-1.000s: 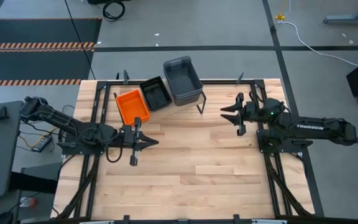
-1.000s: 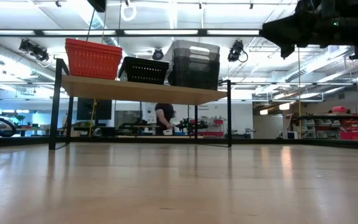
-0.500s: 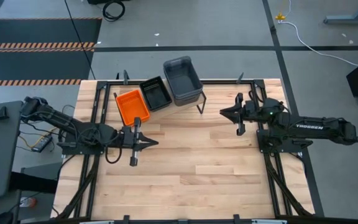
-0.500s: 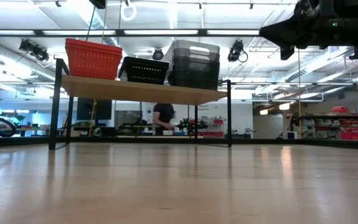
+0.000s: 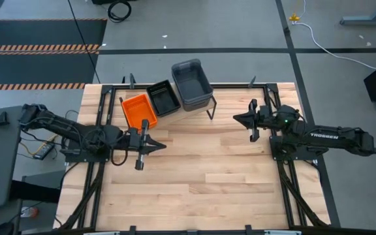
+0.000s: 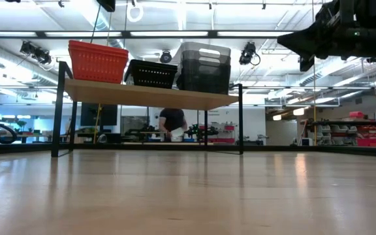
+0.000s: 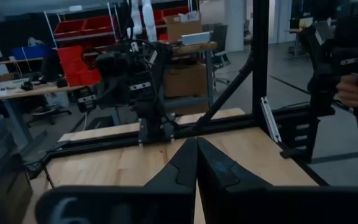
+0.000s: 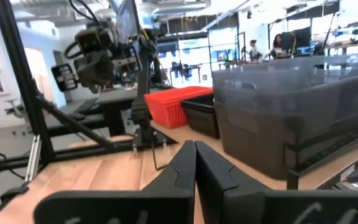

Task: Stack baskets on shelf by color
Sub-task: Return to Home Position

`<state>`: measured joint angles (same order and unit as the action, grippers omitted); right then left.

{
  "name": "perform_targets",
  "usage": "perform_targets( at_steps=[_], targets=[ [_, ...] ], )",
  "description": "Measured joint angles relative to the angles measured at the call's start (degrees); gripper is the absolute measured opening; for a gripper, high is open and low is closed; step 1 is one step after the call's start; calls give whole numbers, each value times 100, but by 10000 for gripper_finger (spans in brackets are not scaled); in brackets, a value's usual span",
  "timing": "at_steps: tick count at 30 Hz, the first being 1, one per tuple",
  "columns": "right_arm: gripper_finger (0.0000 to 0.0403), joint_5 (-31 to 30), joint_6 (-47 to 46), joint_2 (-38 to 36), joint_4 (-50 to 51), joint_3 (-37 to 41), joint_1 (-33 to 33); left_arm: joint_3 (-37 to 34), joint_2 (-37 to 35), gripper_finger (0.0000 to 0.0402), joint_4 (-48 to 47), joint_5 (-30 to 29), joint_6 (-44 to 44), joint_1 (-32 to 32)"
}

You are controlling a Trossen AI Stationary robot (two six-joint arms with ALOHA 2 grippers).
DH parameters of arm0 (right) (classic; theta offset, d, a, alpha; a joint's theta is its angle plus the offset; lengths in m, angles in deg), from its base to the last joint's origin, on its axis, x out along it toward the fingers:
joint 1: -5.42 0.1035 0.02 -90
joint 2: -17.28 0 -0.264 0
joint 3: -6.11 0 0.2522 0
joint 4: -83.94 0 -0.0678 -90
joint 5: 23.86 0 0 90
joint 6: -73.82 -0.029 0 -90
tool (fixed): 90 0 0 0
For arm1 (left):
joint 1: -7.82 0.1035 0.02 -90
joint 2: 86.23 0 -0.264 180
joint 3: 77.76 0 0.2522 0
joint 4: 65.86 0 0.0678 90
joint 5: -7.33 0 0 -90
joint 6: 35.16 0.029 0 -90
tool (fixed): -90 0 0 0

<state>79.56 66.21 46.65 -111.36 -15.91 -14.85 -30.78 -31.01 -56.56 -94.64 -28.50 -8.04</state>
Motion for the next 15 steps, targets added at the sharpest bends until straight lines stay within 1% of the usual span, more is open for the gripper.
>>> perform_targets(
  at_steps=[3,6,9,11,15],
  targets=[
    [5,142,-20,-114,9,1,-28,0,-54,10,28,-17,4,43],
    [7,188,-36,-192,106,2,-29,0,-249,6,-149,-21,35,94],
    [10,139,-36,-249,326,3,-53,0,-569,4,-333,10,186,76],
    [10,124,-38,-289,453,3,-104,0,-839,5,-434,142,291,52],
    [8,124,-29,-401,552,3,-234,2,-1251,6,-811,242,273,52]
  ],
)
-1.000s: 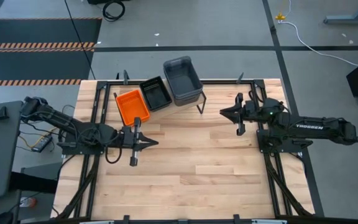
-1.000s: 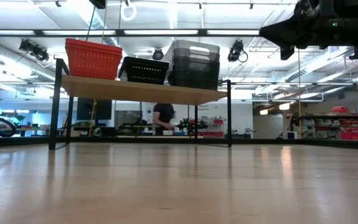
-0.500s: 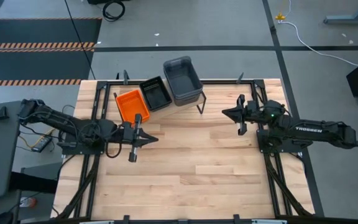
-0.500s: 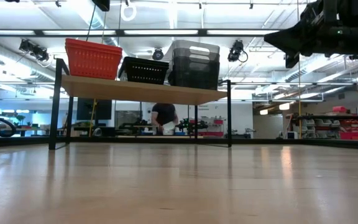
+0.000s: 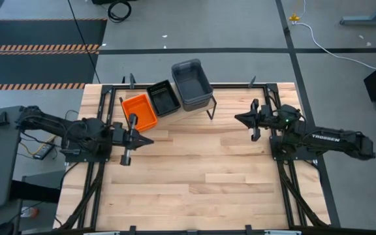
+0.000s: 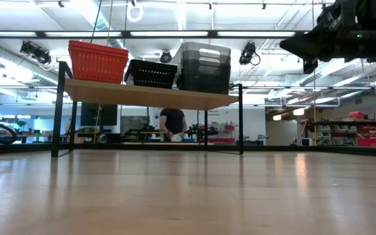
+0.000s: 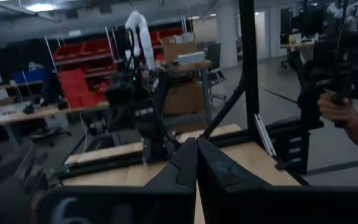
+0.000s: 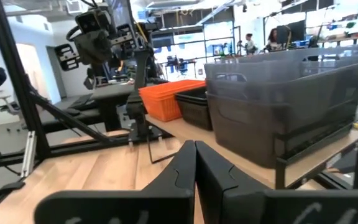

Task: Stack baskets on shelf by color
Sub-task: Return to Home Position

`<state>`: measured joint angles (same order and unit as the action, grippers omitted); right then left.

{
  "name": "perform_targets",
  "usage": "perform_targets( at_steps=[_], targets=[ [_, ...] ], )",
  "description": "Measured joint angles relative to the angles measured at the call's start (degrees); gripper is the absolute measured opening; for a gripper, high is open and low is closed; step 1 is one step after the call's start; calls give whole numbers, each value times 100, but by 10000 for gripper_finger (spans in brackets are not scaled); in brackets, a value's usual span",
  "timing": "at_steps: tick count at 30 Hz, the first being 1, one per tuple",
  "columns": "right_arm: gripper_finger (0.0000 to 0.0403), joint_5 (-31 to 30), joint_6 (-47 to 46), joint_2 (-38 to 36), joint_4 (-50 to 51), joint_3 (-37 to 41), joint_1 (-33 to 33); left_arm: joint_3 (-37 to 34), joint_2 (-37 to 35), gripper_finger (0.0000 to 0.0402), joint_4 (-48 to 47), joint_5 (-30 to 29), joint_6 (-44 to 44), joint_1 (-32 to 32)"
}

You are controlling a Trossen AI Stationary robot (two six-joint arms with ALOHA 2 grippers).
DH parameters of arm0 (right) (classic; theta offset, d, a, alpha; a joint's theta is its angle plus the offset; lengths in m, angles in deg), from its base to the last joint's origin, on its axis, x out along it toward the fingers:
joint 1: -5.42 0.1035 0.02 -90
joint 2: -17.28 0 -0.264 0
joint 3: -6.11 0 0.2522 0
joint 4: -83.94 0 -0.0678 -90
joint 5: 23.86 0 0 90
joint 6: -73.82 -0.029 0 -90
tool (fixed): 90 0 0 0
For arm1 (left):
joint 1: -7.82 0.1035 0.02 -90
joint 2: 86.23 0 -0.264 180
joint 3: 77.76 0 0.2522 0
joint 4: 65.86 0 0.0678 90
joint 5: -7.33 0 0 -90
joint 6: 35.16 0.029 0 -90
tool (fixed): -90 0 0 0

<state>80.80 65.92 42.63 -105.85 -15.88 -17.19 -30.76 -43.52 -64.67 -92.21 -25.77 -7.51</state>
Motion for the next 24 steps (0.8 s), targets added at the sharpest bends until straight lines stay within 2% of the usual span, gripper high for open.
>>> perform_targets(
  at_steps=[6,10,14,18,21,24],
  targets=[
    [8,37,-7,-124,497,0,-66,0,-169,3,-526,83,-111,-2],
    [8,42,-7,-189,783,24,-64,0,-396,5,-787,83,139,-2],
    [8,44,-21,-332,464,327,-64,-2,-992,3,-1443,134,128,0],
    [8,49,-146,-518,-118,780,-107,-4,-1620,4,-1800,477,9,0],
    [8,268,-194,-593,-52,781,-122,-305,-2037,3,-1736,497,25,0],
    [8,760,-245,-651,-143,783,-120,-961,-2476,2,-1398,443,141,30]
  ],
)
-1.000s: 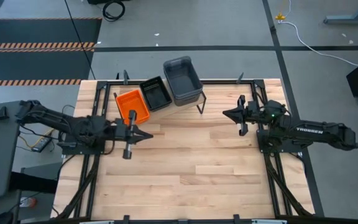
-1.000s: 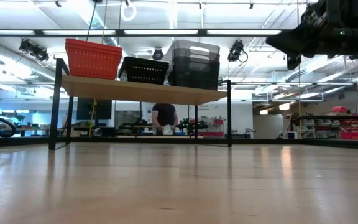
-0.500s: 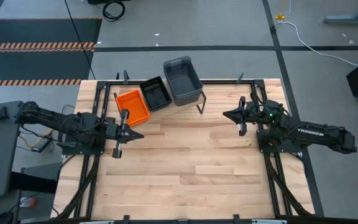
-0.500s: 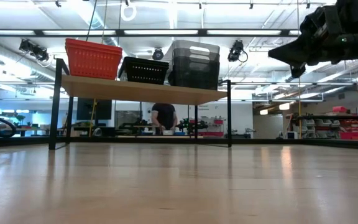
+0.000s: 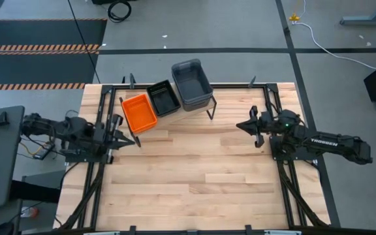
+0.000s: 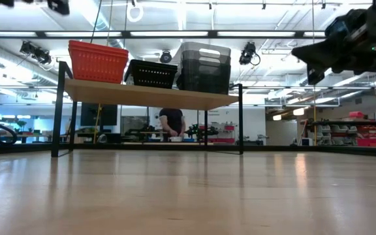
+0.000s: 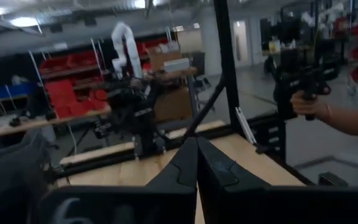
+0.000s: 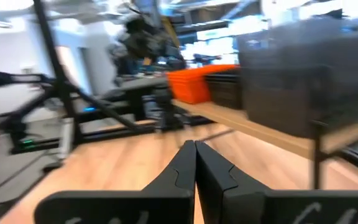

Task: Stack baskets on shelf by color
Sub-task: Return to Home Position

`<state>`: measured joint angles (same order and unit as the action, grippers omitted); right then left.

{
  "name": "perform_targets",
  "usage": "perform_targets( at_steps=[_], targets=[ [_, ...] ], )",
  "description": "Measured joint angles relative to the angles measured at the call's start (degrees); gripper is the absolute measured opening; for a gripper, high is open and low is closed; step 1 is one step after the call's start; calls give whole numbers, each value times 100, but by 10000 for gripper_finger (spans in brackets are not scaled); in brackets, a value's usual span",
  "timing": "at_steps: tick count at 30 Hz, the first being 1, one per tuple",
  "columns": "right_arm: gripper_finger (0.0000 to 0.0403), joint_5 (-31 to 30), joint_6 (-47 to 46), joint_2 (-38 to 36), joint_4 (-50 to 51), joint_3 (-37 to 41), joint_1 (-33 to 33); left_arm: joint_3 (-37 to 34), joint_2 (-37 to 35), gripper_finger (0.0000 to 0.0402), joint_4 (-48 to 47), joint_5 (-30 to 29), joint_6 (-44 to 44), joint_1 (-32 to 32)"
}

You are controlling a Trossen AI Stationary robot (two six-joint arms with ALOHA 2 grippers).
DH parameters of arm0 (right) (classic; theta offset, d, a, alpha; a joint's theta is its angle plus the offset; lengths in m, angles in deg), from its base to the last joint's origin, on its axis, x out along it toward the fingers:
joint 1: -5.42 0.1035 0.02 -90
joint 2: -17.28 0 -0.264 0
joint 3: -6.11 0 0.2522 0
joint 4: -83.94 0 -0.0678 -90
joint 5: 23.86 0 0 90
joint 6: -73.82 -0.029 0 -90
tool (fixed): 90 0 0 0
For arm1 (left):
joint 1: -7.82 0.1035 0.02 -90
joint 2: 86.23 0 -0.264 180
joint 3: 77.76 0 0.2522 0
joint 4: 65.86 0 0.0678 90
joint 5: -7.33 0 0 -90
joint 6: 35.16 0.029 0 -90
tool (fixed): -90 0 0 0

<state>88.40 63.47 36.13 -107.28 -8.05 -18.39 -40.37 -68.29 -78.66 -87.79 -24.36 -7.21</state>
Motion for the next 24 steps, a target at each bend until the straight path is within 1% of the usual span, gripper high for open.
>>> perform_targets(
  at_steps=[2,4,6,9,11,12,15,18,21,24],
  targets=[
    [8,270,71,-46,-19,1,0,-401,-334,3,308,-11,38,32],
    [8,385,127,-70,-2,0,4,-659,-735,4,332,-27,40,79],
    [8,294,-13,-91,-41,0,4,-805,-1137,4,295,-72,36,126],
    [8,111,-294,-89,-3,0,44,-845,-1753,3,-105,-109,36,173],
    [7,30,-178,-91,134,0,127,-774,-1781,2,-238,-378,5,175],
    [7,-60,-92,-91,223,0,162,-729,-1771,3,-466,-513,-48,173],
    [6,-504,104,-79,301,0,229,-662,-1661,5,-687,-880,-248,175],
    [6,-622,109,-82,239,0,314,-691,-1701,6,-1147,-906,-594,173],
    [6,-661,151,-80,258,0,451,-749,-1770,4,-1294,-900,-782,161],
    [6,-848,322,-61,347,0,545,-929,-1775,3,-1040,-749,-834,162]
  ],
)
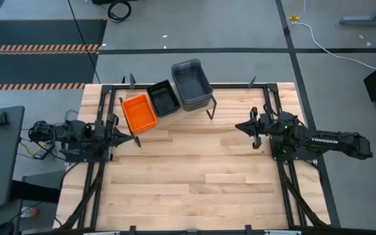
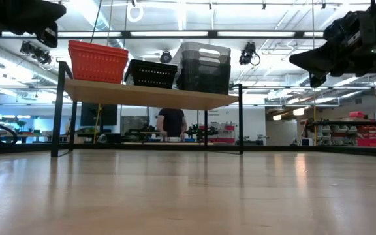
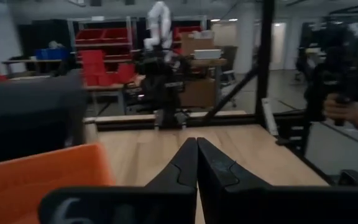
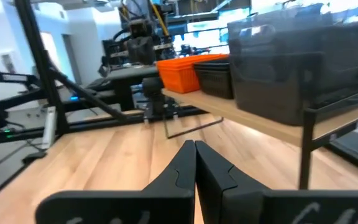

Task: Stack baskets on shelf by color
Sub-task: Return to Home Position

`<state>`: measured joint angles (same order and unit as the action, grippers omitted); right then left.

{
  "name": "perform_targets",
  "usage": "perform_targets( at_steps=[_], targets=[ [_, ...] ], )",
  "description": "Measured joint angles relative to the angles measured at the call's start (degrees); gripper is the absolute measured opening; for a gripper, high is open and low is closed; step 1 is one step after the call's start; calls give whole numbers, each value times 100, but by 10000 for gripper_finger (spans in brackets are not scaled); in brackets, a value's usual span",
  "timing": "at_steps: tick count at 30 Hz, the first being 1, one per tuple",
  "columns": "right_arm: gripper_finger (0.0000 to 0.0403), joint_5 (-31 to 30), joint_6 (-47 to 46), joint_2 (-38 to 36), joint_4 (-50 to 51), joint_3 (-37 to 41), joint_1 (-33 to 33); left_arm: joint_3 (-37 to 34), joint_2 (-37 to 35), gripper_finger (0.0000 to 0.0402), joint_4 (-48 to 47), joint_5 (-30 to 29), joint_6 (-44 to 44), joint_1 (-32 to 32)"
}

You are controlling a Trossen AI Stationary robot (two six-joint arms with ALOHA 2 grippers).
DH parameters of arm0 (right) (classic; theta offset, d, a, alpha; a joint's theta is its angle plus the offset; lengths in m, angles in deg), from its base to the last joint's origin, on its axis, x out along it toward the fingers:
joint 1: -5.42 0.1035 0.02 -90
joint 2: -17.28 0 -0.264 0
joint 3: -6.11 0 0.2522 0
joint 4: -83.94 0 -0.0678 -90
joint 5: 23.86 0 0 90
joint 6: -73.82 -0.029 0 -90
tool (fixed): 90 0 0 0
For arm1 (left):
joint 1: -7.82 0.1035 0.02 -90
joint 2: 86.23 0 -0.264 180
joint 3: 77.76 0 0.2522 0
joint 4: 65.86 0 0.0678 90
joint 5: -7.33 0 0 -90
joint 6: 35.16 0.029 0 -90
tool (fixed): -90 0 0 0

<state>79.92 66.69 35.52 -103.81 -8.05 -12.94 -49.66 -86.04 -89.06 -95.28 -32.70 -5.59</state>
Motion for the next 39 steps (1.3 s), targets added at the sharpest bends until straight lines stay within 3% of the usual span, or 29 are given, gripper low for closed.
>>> perform_targets(
  at_steps=[9,18,27,31,35,39],
  targets=[
    [8,-184,198,38,-195,0,186,-846,3,3,1177,398,240,0],
    [10,-346,470,40,-499,0,336,-914,3,5,1251,757,311,-1],
    [9,-337,72,57,-523,0,363,-914,3,6,1222,830,275,0],
    [6,-674,-37,62,-880,1,578,-917,3,5,1223,788,320,0],
    [6,-1386,128,179,-894,2,947,-917,3,3,1315,177,342,16],
    [5,-1581,220,370,-1149,2,1329,-917,3,6,1396,458,423,11]
  ],
)
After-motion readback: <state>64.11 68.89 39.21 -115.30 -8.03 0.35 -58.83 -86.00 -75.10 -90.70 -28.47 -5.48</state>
